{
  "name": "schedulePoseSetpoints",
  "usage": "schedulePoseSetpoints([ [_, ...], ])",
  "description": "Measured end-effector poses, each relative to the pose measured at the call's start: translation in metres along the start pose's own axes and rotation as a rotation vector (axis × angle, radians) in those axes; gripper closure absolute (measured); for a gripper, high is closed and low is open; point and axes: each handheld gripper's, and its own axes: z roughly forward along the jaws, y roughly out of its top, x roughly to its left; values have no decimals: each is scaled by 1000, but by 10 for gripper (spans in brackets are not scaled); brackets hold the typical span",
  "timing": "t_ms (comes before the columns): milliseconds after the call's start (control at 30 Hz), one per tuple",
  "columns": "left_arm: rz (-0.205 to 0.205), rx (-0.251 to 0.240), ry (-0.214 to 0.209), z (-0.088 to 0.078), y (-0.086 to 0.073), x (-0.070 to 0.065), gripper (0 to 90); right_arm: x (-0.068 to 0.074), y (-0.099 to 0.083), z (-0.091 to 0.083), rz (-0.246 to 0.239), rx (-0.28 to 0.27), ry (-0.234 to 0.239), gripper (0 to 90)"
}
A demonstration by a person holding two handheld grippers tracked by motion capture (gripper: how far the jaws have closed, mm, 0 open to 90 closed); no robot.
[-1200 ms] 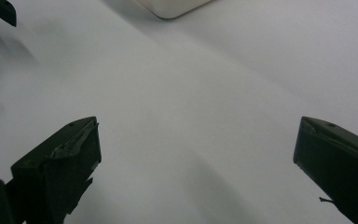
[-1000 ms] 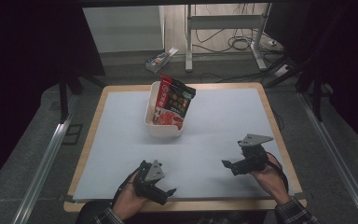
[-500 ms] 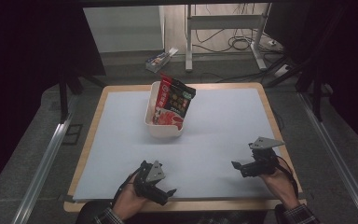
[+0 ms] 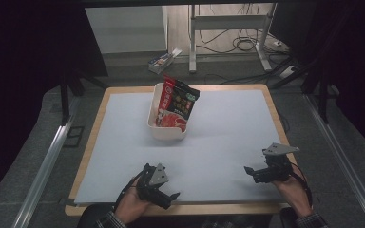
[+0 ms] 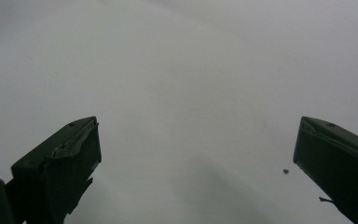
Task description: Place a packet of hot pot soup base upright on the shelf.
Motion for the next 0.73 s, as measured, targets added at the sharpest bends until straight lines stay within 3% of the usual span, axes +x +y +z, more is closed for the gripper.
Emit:
schedulePoseSetpoints([
  [467,3,18,-1,2,0,0,3,-9,-17,12,38,95,14,2],
  [733,3,16,3,2,1,0,3,-10,-18,14,45,102,23,2],
])
